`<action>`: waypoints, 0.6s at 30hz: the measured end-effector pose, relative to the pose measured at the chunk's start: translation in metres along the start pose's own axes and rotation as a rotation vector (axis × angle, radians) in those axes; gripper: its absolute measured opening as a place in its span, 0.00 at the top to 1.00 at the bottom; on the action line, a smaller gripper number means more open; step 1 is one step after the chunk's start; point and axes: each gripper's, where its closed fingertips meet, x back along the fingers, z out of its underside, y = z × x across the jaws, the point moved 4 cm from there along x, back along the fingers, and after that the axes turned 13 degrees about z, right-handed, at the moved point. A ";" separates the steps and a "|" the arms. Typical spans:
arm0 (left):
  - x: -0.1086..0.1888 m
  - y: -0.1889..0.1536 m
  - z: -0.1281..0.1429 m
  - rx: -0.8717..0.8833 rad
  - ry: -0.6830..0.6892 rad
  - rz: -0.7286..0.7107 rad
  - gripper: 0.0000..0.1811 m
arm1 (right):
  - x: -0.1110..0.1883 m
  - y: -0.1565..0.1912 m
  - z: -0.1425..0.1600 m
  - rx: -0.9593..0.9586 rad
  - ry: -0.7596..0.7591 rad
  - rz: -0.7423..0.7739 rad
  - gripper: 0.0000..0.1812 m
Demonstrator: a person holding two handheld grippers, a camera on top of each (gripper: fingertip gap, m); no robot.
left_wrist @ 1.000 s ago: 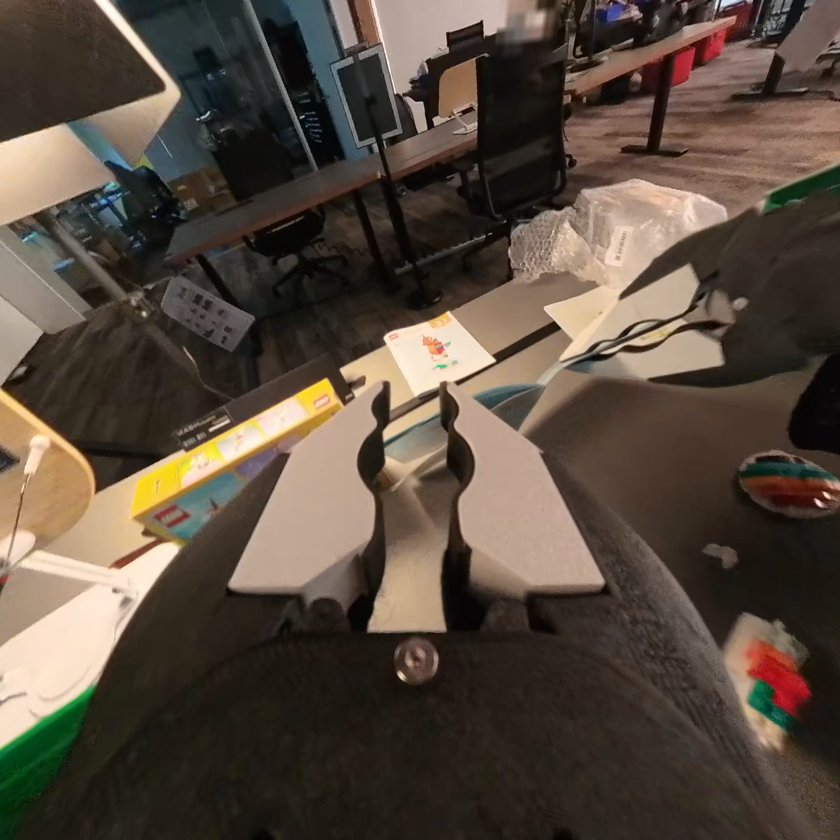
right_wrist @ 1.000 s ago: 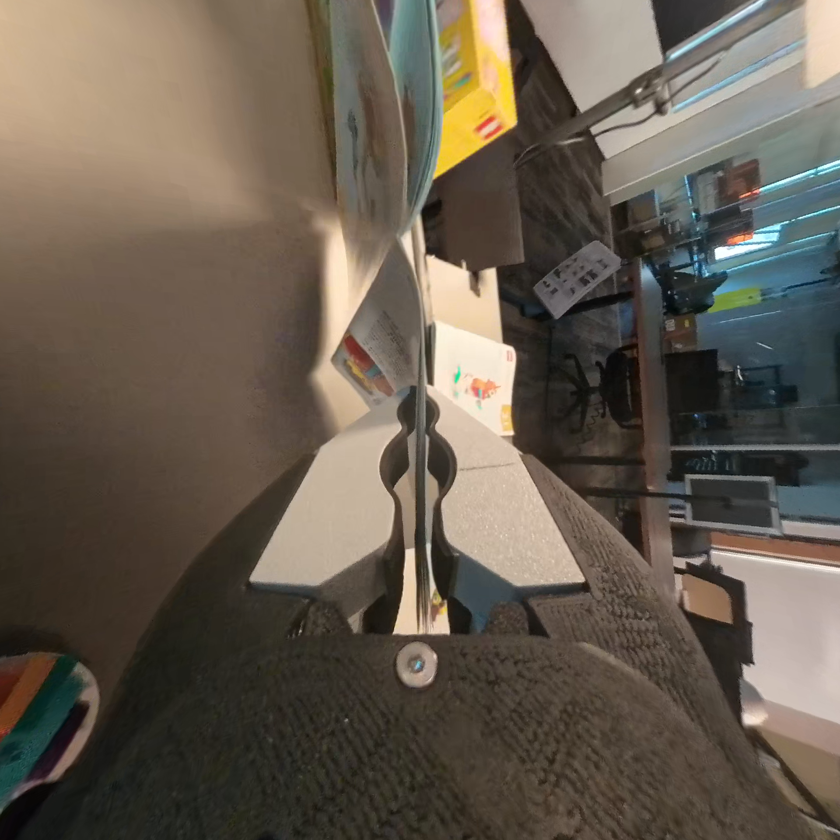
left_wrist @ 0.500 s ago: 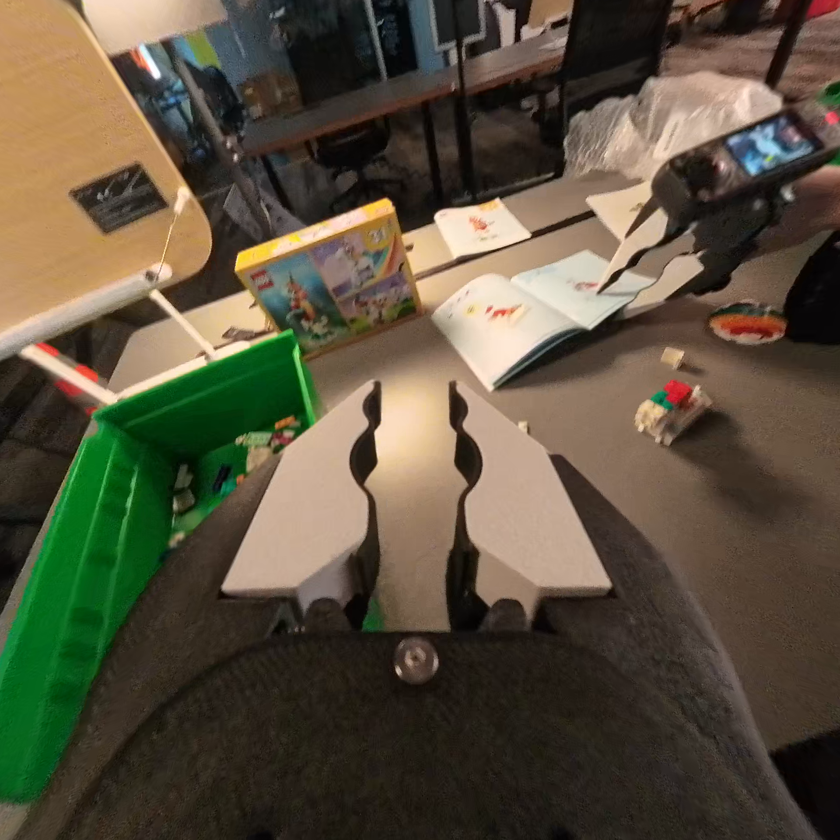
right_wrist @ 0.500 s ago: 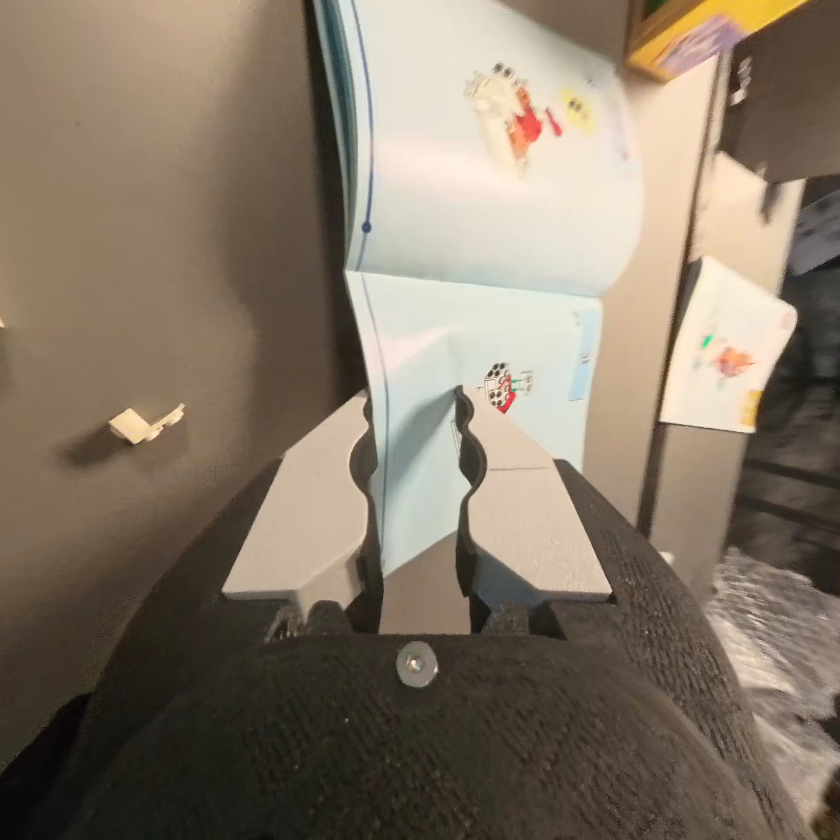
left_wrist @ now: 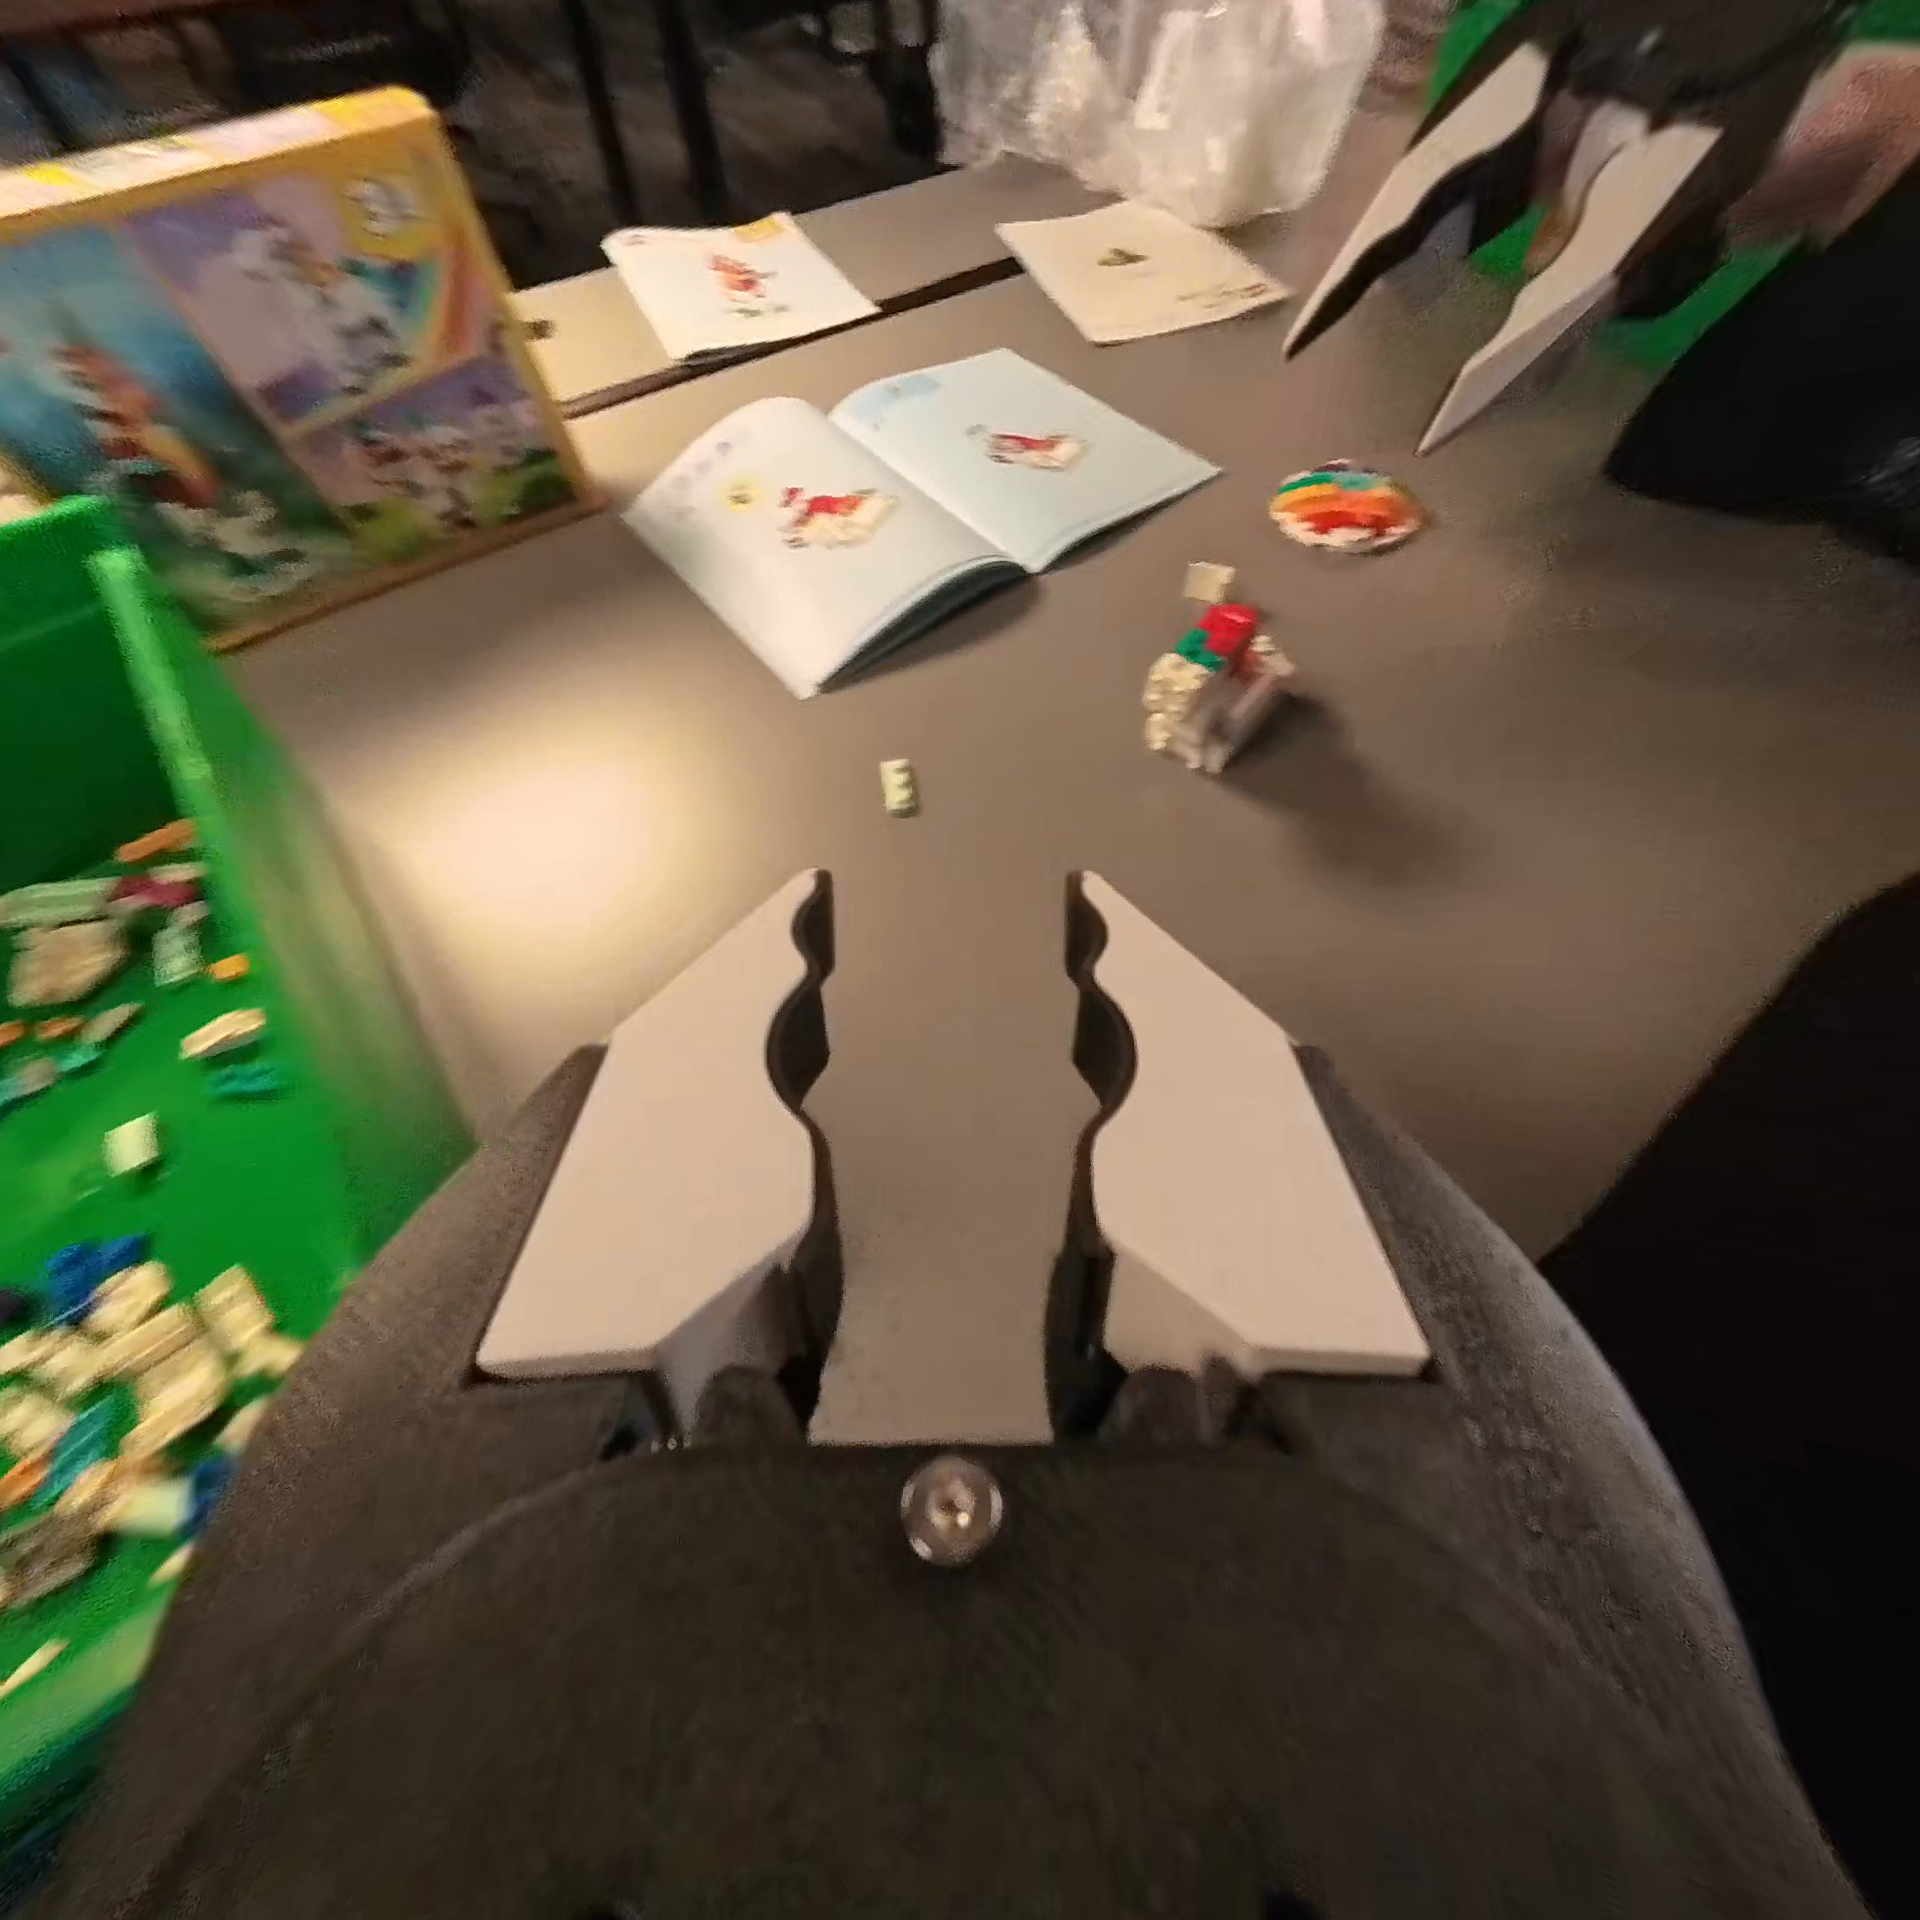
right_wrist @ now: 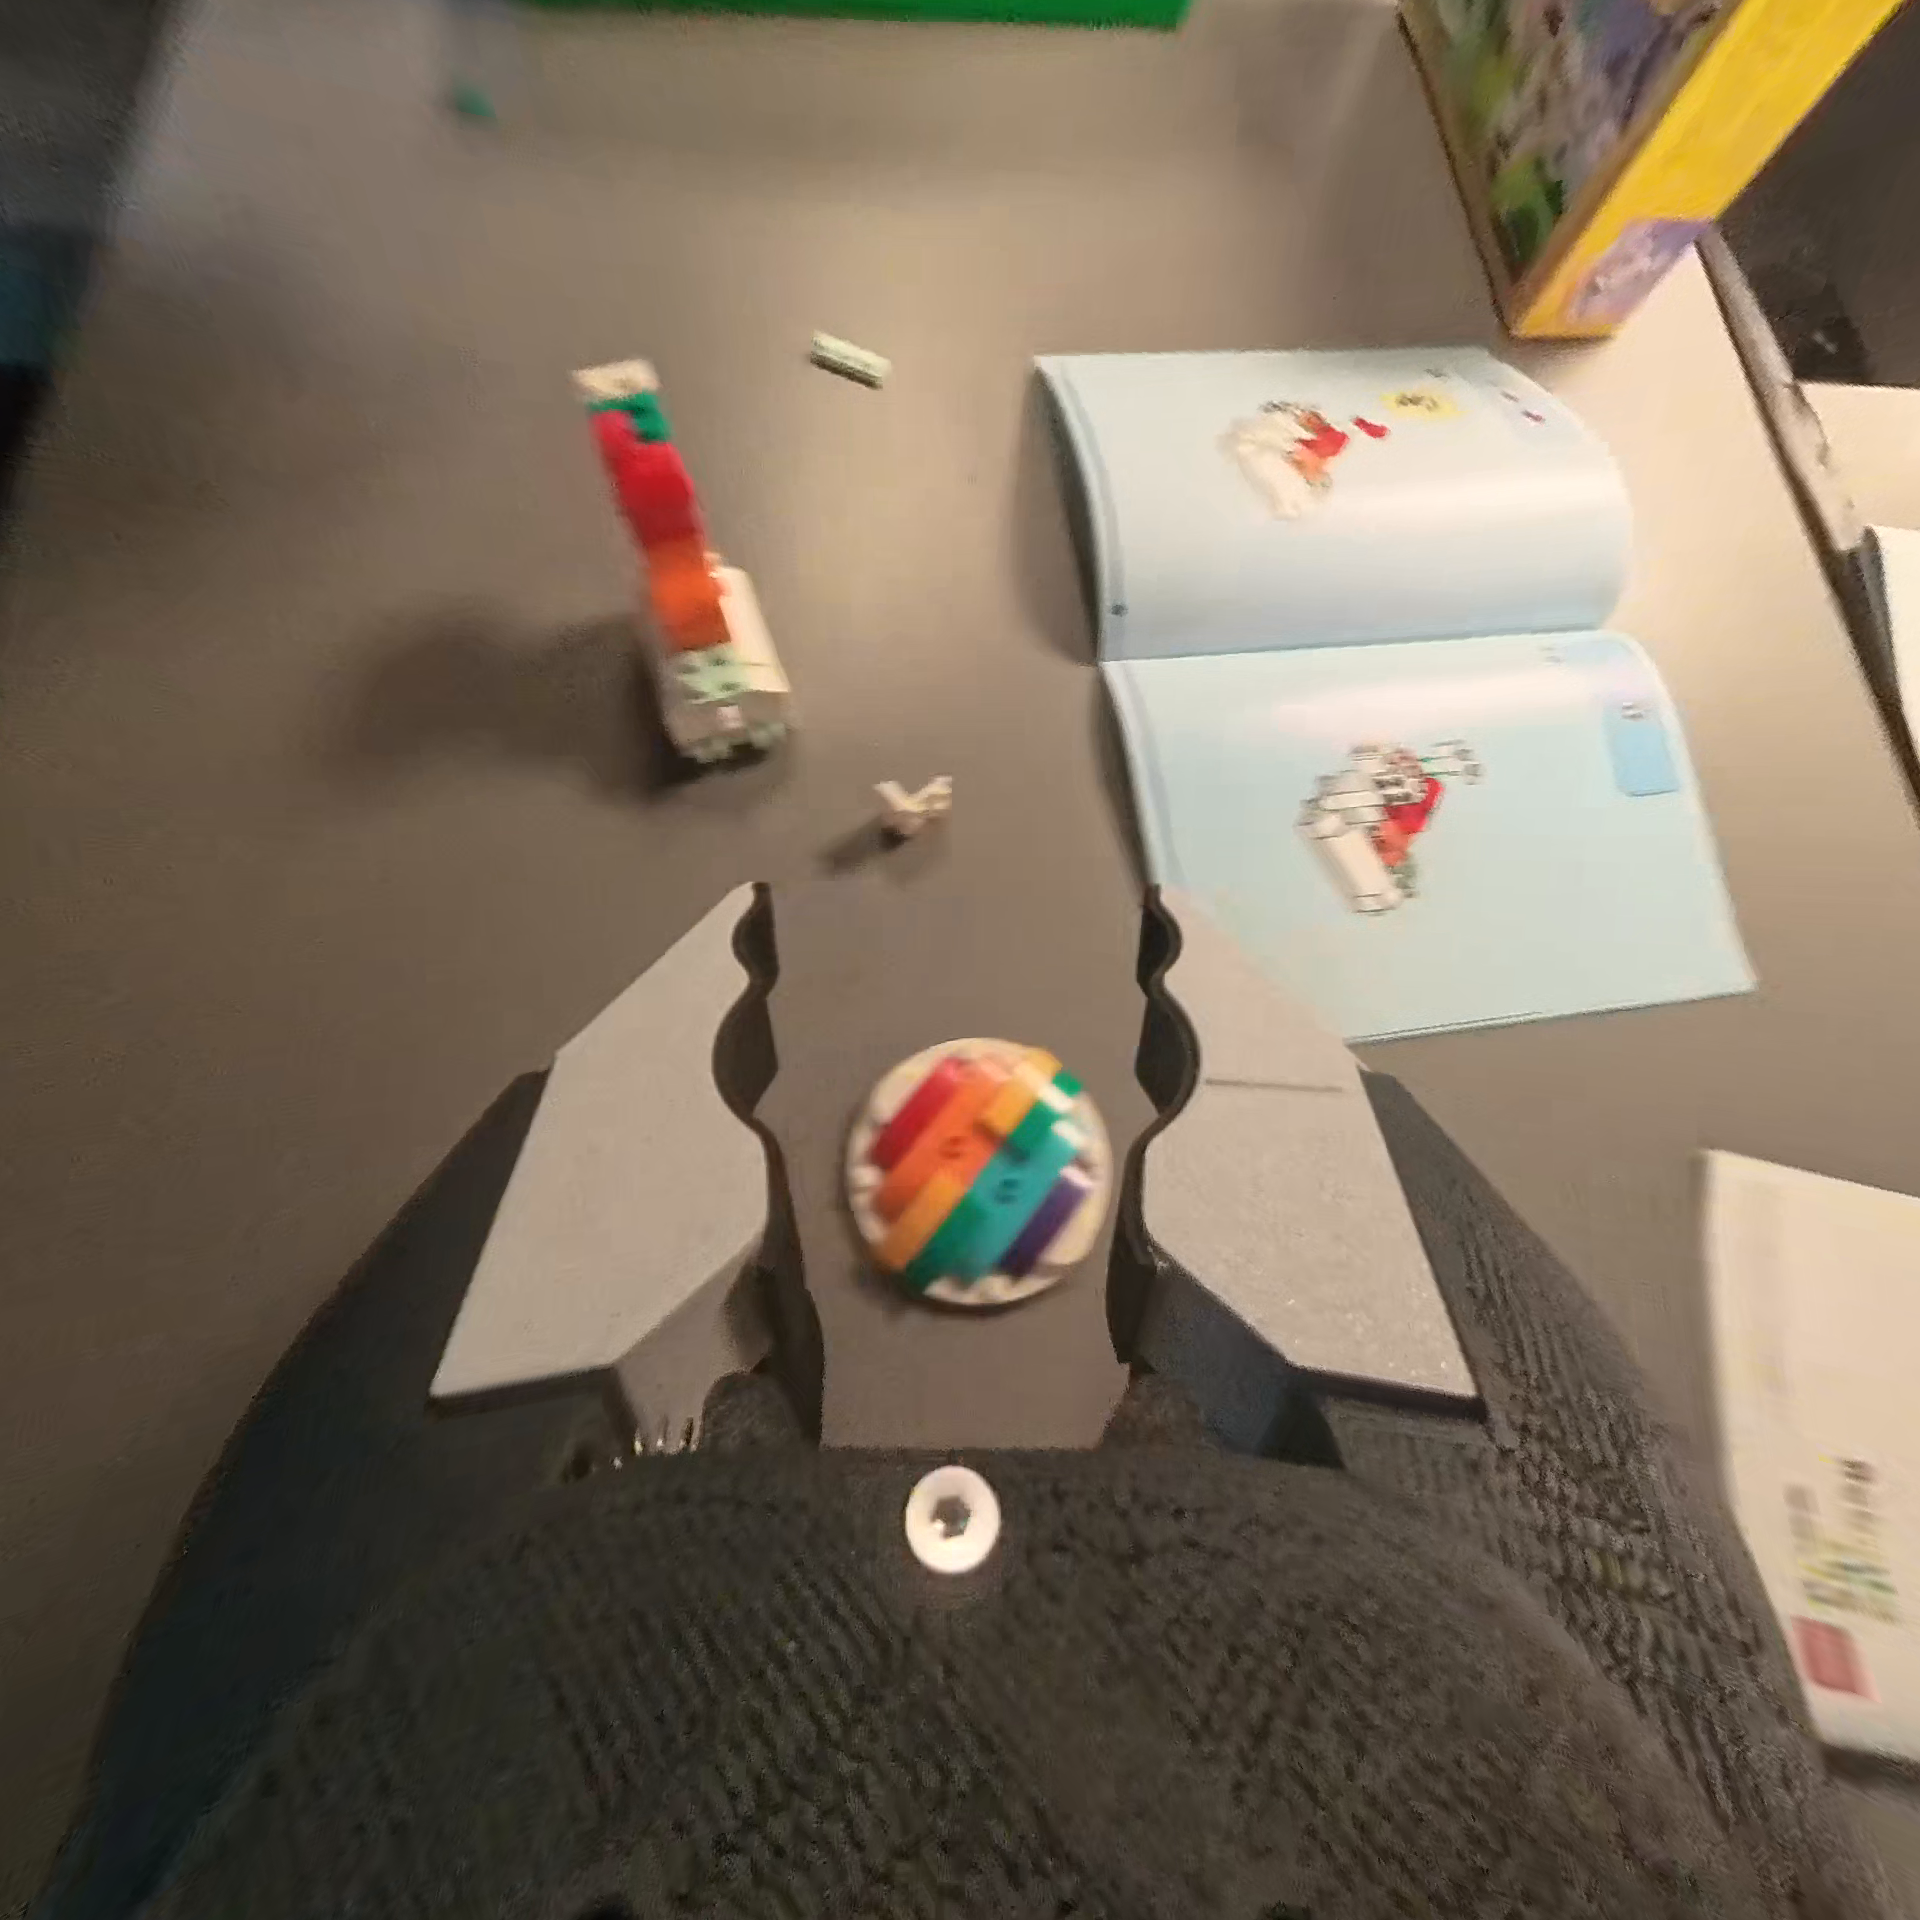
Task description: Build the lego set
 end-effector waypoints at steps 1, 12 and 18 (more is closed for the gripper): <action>-0.007 -0.004 0.000 0.008 -0.012 0.048 0.75 | 0.005 0.010 0.005 -0.009 -0.023 -0.006 0.62; -0.078 -0.012 -0.017 0.069 -0.144 0.346 0.72 | -0.006 0.064 0.039 -0.085 -0.034 0.015 0.62; -0.112 -0.007 -0.017 0.043 -0.128 0.393 0.69 | -0.017 0.071 0.023 -0.090 -0.119 0.032 0.65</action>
